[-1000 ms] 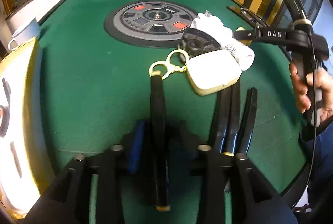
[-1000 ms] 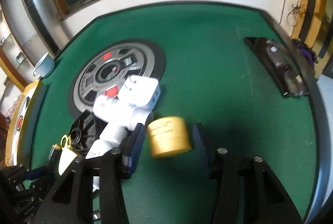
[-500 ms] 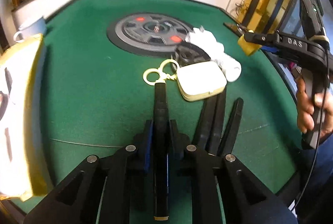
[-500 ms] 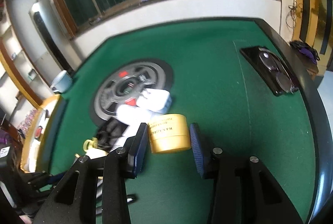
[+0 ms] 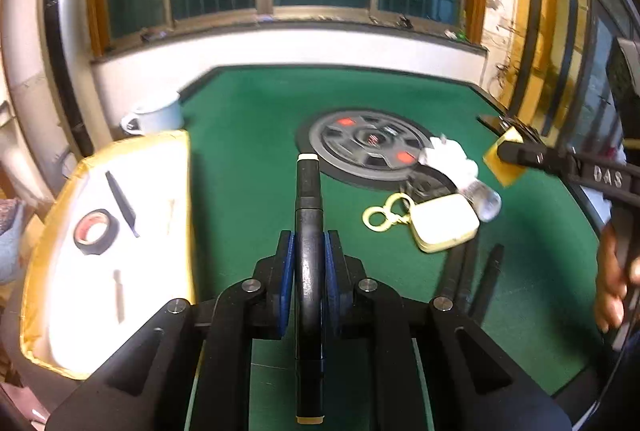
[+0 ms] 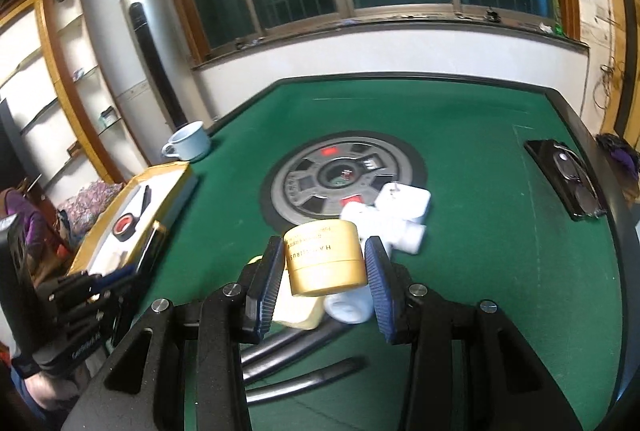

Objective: Organize rigid objects
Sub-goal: 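Carry the black marker with the left tool while the right tool carries the yellow jar over the tray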

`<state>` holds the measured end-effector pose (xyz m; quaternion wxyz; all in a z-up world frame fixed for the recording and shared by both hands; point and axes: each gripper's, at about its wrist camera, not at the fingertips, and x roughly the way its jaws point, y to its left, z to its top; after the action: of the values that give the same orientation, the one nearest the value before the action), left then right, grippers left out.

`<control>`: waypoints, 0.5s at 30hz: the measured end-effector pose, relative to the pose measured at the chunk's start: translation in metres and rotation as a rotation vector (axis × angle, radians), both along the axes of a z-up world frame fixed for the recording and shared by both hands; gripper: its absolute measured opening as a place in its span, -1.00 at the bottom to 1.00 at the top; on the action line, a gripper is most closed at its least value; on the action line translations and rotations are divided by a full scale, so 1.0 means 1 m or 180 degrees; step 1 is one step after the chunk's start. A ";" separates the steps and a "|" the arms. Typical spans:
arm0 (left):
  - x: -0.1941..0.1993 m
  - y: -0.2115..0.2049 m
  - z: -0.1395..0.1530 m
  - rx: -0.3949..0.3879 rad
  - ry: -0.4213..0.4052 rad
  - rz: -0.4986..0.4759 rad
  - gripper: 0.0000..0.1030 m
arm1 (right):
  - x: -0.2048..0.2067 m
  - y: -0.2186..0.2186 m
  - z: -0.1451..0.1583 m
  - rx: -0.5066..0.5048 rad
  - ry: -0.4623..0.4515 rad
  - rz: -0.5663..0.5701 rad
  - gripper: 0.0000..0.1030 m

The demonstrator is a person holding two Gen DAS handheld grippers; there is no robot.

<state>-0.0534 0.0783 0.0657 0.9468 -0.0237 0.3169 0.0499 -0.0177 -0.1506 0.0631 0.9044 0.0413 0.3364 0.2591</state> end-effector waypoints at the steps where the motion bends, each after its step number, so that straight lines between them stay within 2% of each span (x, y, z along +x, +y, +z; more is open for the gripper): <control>1: 0.000 0.002 0.001 0.0021 -0.0020 0.0020 -0.76 | -0.003 0.005 0.000 0.0032 0.0007 0.0032 -0.29; 15: -0.020 0.038 0.008 0.0203 -0.0235 0.0369 -0.76 | -0.030 0.084 -0.008 0.0002 0.0044 0.0481 -0.29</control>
<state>-0.0737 0.1162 0.0740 0.9537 -0.0137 0.2781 0.1137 -0.0479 -0.0661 0.0555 0.8799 0.0178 0.3448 0.3264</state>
